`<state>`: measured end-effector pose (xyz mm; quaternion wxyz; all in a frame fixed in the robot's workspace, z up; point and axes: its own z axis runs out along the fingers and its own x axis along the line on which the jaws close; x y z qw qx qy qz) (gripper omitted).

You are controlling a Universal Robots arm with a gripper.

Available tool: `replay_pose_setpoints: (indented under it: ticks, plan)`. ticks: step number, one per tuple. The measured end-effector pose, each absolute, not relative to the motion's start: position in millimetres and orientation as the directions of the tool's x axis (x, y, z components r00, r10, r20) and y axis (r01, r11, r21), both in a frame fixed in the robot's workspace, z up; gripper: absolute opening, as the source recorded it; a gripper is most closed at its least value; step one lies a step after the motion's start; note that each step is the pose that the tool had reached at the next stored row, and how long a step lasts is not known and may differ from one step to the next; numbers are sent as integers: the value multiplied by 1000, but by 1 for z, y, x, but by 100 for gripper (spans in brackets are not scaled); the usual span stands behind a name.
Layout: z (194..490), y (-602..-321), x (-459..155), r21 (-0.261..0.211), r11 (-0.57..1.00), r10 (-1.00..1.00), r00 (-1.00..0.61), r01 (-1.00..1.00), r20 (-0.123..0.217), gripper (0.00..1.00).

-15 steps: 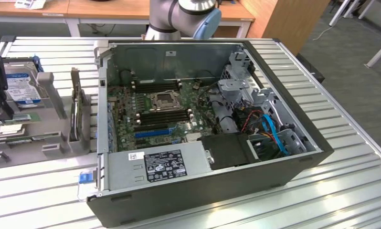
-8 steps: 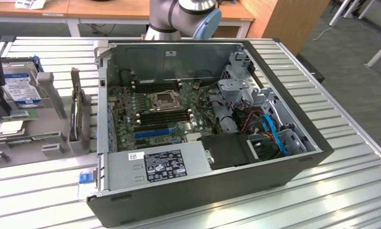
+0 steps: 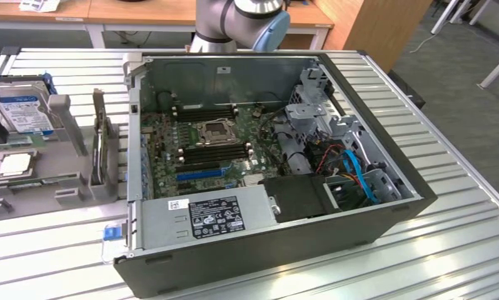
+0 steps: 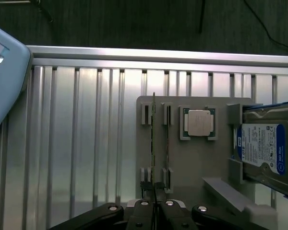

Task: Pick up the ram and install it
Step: 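Pick up the ram and move it above insertion slot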

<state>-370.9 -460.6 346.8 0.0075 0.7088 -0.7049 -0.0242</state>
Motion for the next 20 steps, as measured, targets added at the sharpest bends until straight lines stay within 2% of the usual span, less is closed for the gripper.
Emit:
replay_pose_setpoints:
  ticks: [20]
  plan:
    - [374, -461, -371, 45, -6, -1000, 5, -999, -24, 12]
